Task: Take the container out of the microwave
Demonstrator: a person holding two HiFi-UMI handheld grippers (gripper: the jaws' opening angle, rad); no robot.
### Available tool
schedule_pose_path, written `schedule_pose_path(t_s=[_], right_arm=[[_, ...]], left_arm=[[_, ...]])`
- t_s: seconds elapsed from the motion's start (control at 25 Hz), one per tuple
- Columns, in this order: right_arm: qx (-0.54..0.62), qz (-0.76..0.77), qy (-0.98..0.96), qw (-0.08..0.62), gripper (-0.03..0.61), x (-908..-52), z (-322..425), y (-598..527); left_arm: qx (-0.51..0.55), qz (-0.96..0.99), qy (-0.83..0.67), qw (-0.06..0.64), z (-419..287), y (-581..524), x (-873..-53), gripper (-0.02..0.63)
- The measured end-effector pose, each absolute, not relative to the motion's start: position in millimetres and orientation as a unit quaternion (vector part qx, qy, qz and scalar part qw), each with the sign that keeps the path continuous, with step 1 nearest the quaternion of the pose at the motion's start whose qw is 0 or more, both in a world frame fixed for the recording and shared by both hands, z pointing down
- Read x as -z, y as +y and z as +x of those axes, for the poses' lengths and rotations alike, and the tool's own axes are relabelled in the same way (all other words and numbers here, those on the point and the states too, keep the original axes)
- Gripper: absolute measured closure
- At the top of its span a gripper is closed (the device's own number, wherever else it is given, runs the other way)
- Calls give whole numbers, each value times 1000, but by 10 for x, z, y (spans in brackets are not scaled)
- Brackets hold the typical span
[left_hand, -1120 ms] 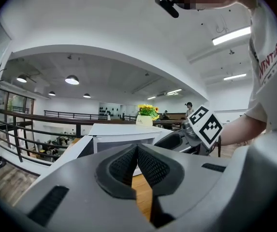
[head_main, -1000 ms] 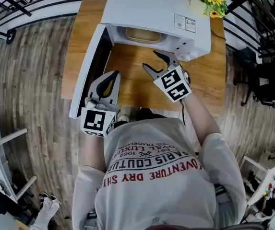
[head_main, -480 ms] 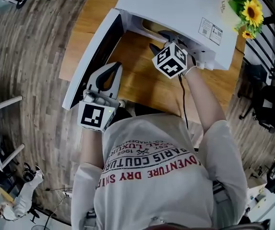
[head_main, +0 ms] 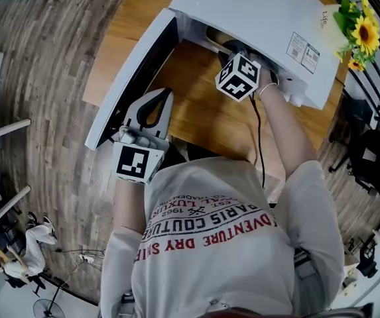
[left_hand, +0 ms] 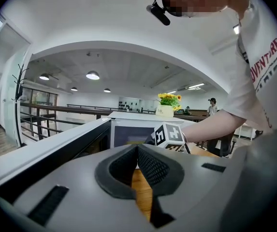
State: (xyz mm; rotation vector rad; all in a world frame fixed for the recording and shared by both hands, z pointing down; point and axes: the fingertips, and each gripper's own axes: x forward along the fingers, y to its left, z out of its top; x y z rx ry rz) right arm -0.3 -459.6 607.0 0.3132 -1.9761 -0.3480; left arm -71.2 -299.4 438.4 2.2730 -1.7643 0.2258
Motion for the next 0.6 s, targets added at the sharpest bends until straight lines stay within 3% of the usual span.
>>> schedule_pose_path(t_s=[0.08,0.6], right_arm=[[155,136,-823,529,522,-6064,-3,-4614],[123,149,-839,508,543,-5820,62,-4273]], left_arm=[[-78,780,-608,128,-717,-2985,-4387,597],[-88,810,-570,107,-625,-2833,-4324,597]])
